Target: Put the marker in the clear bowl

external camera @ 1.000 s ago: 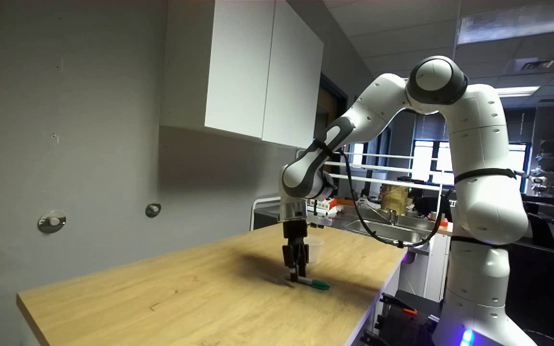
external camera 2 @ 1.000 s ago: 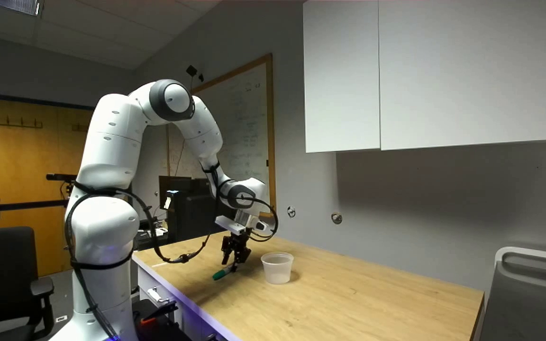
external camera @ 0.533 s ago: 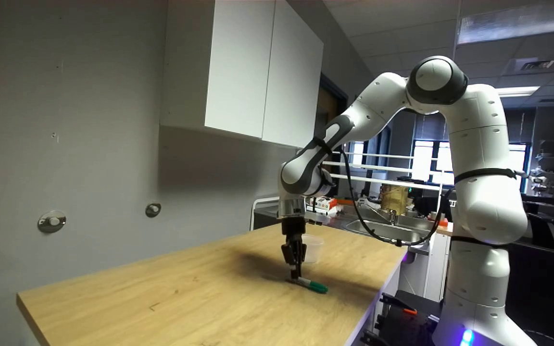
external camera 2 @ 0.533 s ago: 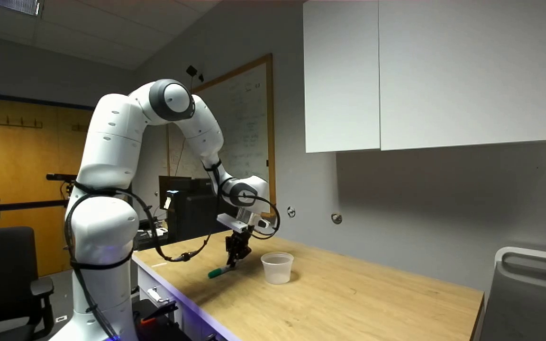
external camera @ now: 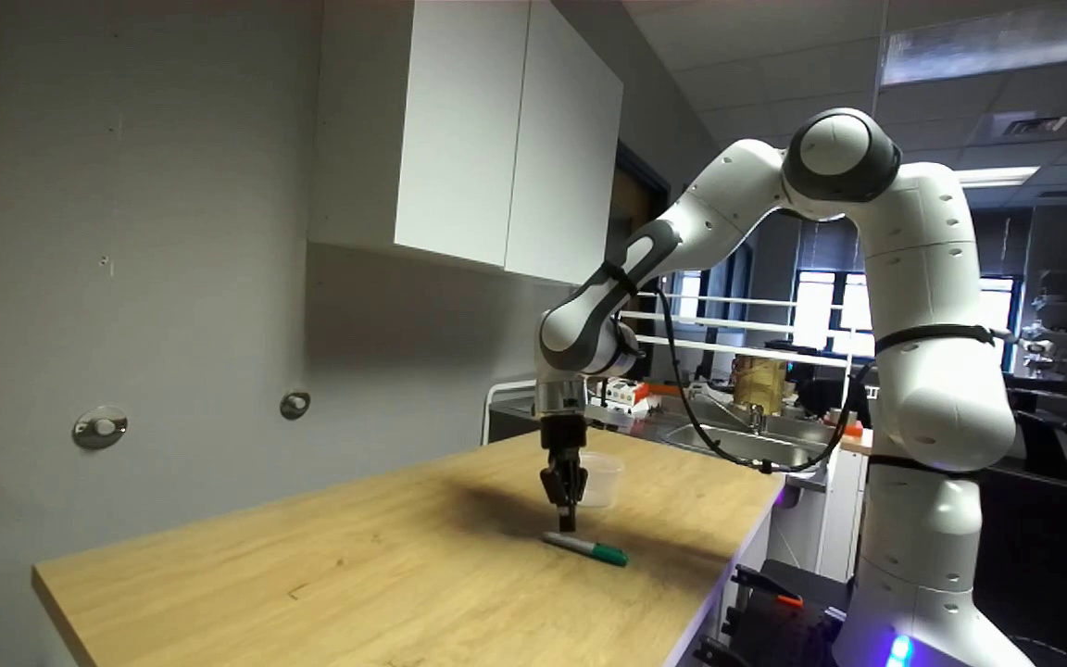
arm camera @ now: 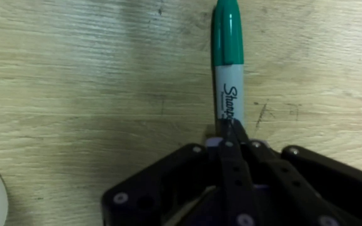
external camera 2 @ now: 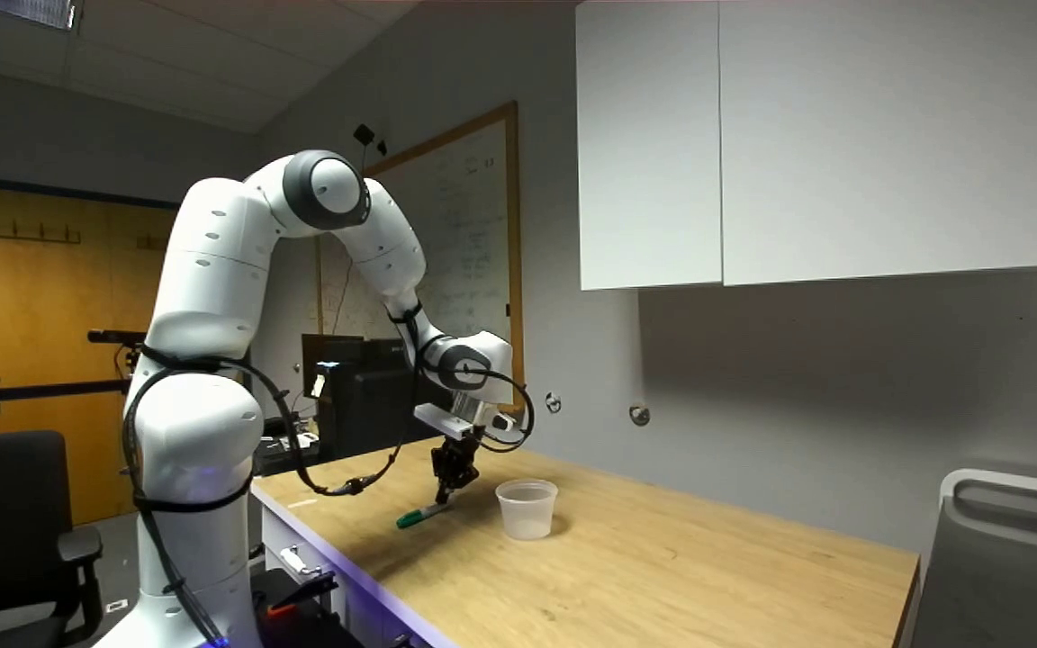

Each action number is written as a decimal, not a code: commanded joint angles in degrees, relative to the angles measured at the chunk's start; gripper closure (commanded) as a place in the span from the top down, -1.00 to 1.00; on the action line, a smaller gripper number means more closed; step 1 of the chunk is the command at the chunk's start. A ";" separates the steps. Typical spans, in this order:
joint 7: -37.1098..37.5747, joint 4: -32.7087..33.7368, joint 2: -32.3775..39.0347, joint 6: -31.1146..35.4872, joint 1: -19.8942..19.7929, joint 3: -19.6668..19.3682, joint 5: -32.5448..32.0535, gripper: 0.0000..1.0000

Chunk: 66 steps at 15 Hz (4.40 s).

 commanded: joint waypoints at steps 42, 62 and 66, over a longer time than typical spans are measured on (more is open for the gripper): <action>7.77 -2.62 -11.84 1.74 0.80 2.22 7.11 -0.83; 45.25 -13.91 -25.68 31.92 -16.87 -2.82 -8.51 -0.82; 62.97 -17.03 -25.42 33.44 -27.16 3.63 -23.45 -0.82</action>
